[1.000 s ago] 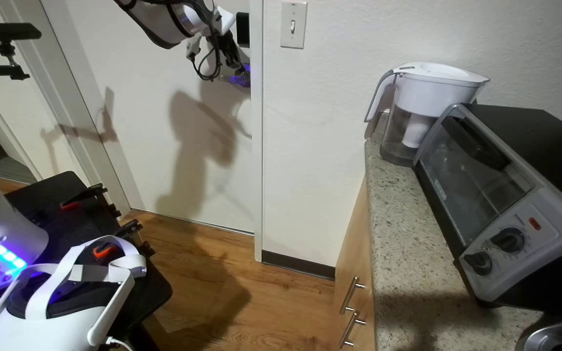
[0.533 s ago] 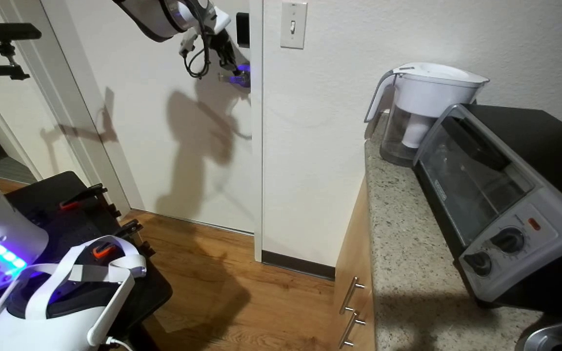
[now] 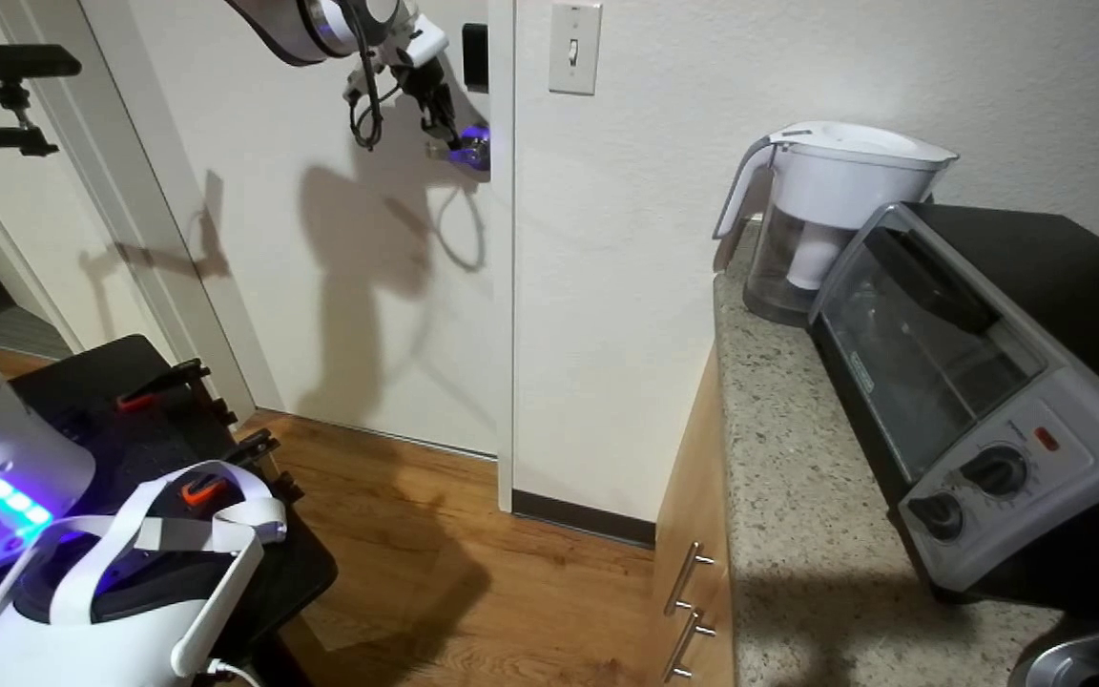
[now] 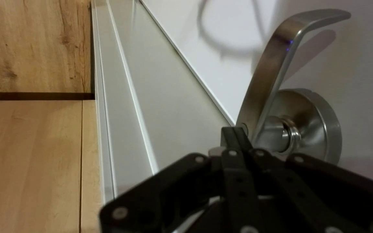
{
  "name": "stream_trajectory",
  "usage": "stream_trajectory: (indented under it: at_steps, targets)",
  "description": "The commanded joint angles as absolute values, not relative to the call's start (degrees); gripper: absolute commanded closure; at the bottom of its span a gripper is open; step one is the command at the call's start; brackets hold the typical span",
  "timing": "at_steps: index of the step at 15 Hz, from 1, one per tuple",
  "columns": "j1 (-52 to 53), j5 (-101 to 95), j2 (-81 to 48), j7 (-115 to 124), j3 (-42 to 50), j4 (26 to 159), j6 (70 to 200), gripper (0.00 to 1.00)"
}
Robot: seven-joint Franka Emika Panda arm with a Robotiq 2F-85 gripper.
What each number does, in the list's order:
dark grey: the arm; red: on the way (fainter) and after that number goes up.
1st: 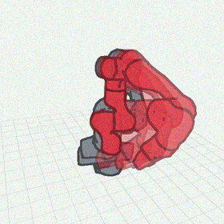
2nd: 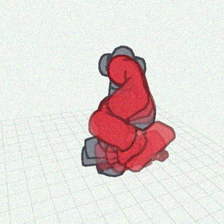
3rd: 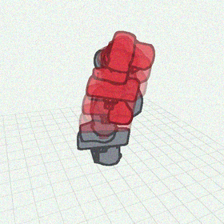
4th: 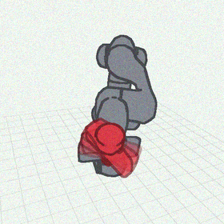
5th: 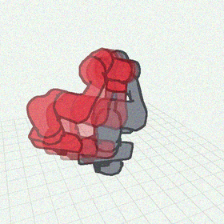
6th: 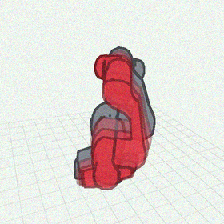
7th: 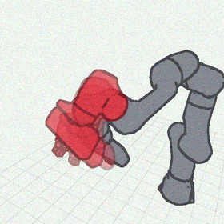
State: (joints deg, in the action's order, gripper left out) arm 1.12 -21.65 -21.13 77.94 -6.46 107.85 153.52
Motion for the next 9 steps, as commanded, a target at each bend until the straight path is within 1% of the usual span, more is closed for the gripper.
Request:
stream_trajectory:
  at_steps: [1, 9]
  targets:
    - [6.6, -18.3, -20.4, 76.4, -1.1, 107.9, 152.0, 1.00]
    - [10.1, -15.6, -22.3, 76.1, 2.2, 106.1, 153.0, 1.00]
